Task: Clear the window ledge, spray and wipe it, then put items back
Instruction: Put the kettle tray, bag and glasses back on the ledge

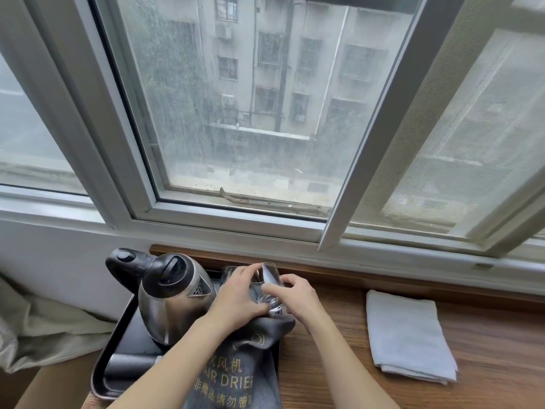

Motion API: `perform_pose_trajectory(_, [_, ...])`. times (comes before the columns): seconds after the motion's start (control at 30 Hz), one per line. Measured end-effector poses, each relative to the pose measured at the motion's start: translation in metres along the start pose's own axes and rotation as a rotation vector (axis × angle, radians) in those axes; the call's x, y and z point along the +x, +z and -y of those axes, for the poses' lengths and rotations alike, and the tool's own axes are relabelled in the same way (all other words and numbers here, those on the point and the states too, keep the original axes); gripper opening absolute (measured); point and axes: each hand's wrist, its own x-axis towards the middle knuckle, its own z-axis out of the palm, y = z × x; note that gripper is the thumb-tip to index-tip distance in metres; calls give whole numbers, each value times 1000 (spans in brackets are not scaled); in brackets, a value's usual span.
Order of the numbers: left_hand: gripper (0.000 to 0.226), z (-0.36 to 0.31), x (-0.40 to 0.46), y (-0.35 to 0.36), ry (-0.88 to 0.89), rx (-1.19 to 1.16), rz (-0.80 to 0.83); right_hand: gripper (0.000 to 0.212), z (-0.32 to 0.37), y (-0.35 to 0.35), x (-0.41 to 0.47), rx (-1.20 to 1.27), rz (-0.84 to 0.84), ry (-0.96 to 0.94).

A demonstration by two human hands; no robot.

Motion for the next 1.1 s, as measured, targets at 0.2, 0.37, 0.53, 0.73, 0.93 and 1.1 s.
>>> perform_pose_trajectory(0.2, [79,-3,9,-9,-128,-73,-10,94,-25,-13,0,83,133,-201])
perform_pose_trajectory(0.37, [75,-5,12,-5,-230,-209,41,89,-26,-6,0,-83,-24,-338])
perform_pose_trajectory(0.53, [51,-1,12,-11,-248,-222,138,75,-32,-4,8,-58,-35,-371])
perform_pose_trajectory(0.73, [58,-3,7,-13,-99,-97,157,55,-30,-2,15,-99,-42,-286])
perform_pose_trajectory(0.93, [54,0,5,-9,-76,-52,70,52,-27,10,17,-103,-49,-275])
perform_pose_trajectory(1.1, [54,2,4,-8,-122,-4,45,48,-20,17,22,-135,-29,-258])
